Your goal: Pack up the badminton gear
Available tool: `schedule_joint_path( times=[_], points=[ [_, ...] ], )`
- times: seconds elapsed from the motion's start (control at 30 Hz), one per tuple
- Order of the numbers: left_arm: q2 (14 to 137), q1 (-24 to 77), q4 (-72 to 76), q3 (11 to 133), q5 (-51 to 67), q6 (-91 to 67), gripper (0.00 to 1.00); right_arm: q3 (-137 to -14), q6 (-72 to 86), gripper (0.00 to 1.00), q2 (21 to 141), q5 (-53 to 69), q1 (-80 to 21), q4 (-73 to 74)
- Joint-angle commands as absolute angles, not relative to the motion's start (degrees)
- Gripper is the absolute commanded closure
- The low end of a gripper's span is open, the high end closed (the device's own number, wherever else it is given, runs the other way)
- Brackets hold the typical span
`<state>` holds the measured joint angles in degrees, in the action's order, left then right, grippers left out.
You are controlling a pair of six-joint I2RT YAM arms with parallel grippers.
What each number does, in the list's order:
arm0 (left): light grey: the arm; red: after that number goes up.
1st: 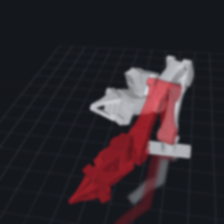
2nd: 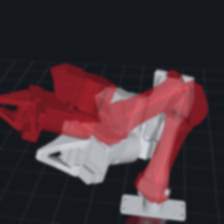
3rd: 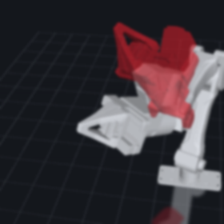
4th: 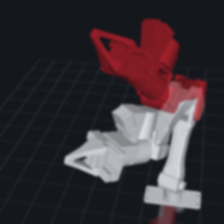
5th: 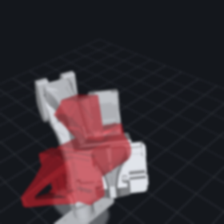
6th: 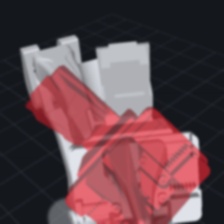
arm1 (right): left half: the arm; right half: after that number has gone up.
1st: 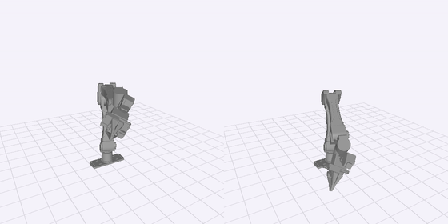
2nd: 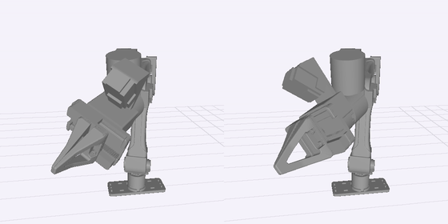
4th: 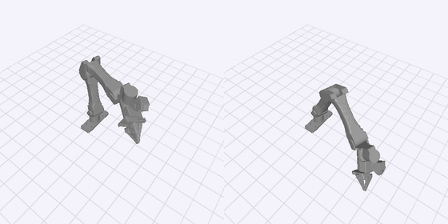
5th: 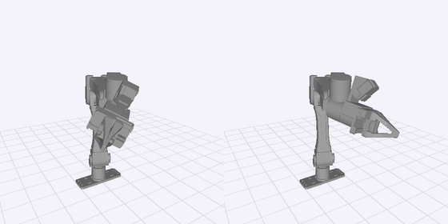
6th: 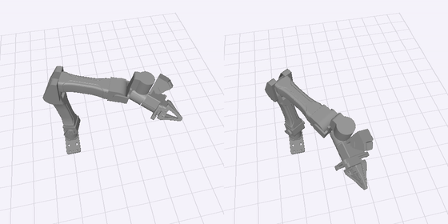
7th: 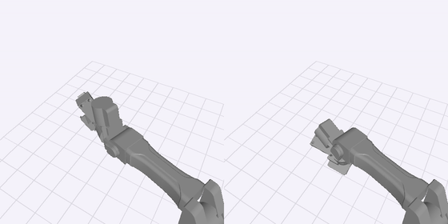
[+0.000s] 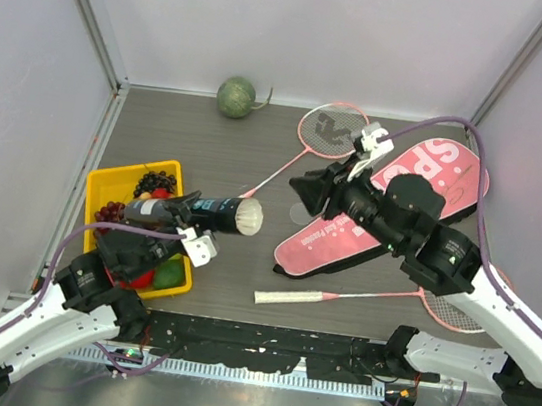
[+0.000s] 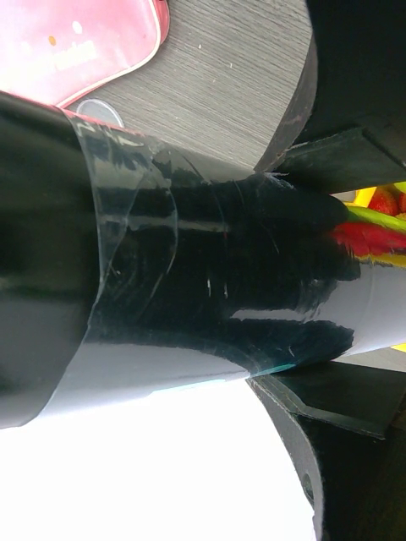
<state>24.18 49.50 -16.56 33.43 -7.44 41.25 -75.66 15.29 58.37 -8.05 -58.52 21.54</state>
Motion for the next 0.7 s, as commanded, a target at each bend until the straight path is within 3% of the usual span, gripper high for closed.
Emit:
schedule_joint_path(
  times=[0.0,0.3,0.67],
  points=[
    [22.24,49.75,-14.06,36.38,-5.81,40.78,1.0,-74.36,14.5,0.57,60.2,-8.43,-51.26,22.67],
    [17.14,49.75,-13.89,34.64,-6.33,39.28,1.0,-66.71,14.68,0.62,73.99,-7.91,-40.7,20.22],
    [11.43,49.66,-9.58,30.5,1.39,41.22,1.0,-74.17,13.54,0.66,100.35,-8.17,-39.64,22.14]
  ],
)
